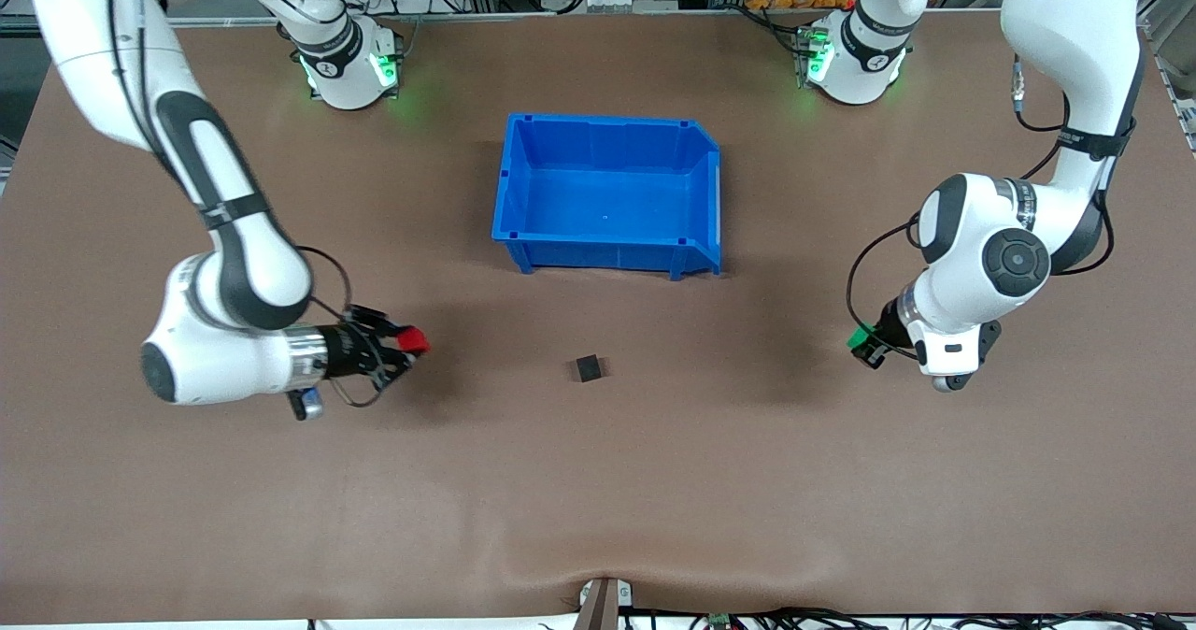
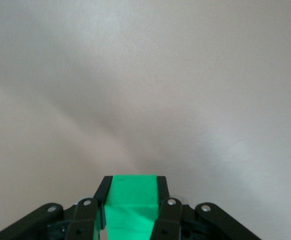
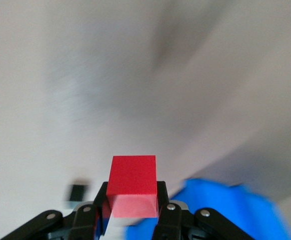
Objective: Attach green and red cubes to black cube
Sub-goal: 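Carry the red cube with the right gripper while the left gripper carries the green cube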
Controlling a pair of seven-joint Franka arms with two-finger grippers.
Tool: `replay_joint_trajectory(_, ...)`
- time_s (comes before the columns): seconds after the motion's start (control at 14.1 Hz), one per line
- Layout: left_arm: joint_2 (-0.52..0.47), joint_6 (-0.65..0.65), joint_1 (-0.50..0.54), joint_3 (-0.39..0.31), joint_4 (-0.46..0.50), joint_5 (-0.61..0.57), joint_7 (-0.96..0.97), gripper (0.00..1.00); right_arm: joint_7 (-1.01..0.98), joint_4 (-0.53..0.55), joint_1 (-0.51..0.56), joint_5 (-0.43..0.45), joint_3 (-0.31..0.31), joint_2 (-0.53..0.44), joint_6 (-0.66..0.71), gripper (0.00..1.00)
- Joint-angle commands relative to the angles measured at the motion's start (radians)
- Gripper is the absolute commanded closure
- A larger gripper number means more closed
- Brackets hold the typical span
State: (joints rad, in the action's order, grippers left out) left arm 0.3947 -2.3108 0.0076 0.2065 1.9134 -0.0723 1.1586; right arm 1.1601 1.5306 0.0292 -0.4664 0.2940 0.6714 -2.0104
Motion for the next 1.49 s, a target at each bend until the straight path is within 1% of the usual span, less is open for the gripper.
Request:
replay_joint_trajectory(0.0, 0.021, 0.025, -0.014, 0.004, -0.040, 0.020, 0.198, 1.00, 0.171, -0.003, -0.099, -0.083, -0.001, 0.040, -0.196, 1.00)
replay_joint_trajectory(0.14, 0.036, 0.024, -0.043, 0.004, -0.062, 0.049, 0.283, 1.00, 0.216, -0.027, -0.181, -0.080, -0.003, 0.098, -0.322, 1.00)
replay_joint_trajectory(0.28, 0.097, 0.024, -0.093, 0.002, -0.130, 0.089, 0.401, 1.00, 0.227, -0.040, -0.227, -0.077, -0.004, 0.154, -0.411, 1.00)
replay_joint_trajectory(0.36, 0.140, 0.024, -0.118, 0.001, -0.175, 0.085, 0.493, 1.00, 0.227, -0.040, -0.242, -0.072, -0.006, 0.169, -0.436, 1.00)
replay_joint_trajectory(0.43, 0.174, 0.025, -0.133, 0.001, -0.212, 0.080, 0.569, 1.00, 0.228, -0.040, -0.248, -0.072, -0.006, 0.177, -0.445, 1.00)
replay_joint_trajectory(0.5, 0.185, 0.025, -0.141, -0.001, -0.224, 0.078, 0.622, 1.00, 0.230, -0.044, -0.261, -0.075, -0.006, 0.198, -0.456, 1.00)
replay_joint_trajectory(0.71, 0.193, 0.022, -0.143, 0.001, -0.226, 0.078, 0.644, 1.00, 0.268, -0.072, -0.291, -0.078, -0.006, 0.232, -0.513, 1.00)
replay_joint_trajectory(0.85, 0.213, 0.022, -0.147, 0.001, -0.238, 0.089, 0.661, 1.00, 0.302, -0.128, -0.308, -0.077, -0.006, 0.270, -0.516, 1.00)
replay_joint_trajectory(1.0, 0.240, 0.022, -0.184, 0.001, -0.263, 0.094, 0.740, 1.00, 0.317, -0.139, -0.325, -0.072, -0.010, 0.283, -0.528, 1.00)
replay_joint_trajectory(1.14, 0.275, 0.022, -0.218, 0.001, -0.312, 0.089, 0.805, 1.00, 0.319, -0.139, -0.339, -0.072, -0.010, 0.293, -0.547, 1.00)
replay_joint_trajectory(1.21, 0.279, 0.022, -0.242, 0.001, -0.313, 0.094, 0.819, 1.00, 0.319, -0.139, -0.345, -0.071, -0.010, 0.293, -0.556, 1.00)
replay_joint_trajectory(1.28, 0.279, 0.022, -0.258, 0.001, -0.313, 0.095, 0.832, 1.00, 0.319, -0.138, -0.347, -0.070, -0.010, 0.292, -0.556, 0.74)
replay_joint_trajectory(1.35, 0.288, 0.022, -0.258, 0.001, -0.313, 0.094, 0.854, 1.00, 0.328, -0.136, -0.345, -0.070, -0.010, 0.289, -0.556, 0.27)
replay_joint_trajectory(1.42, 0.289, 0.022, -0.259, 0.001, -0.313, 0.091, 0.866, 1.00, 0.346, -0.136, -0.341, -0.069, -0.010, 0.286, -0.554, 0.00)
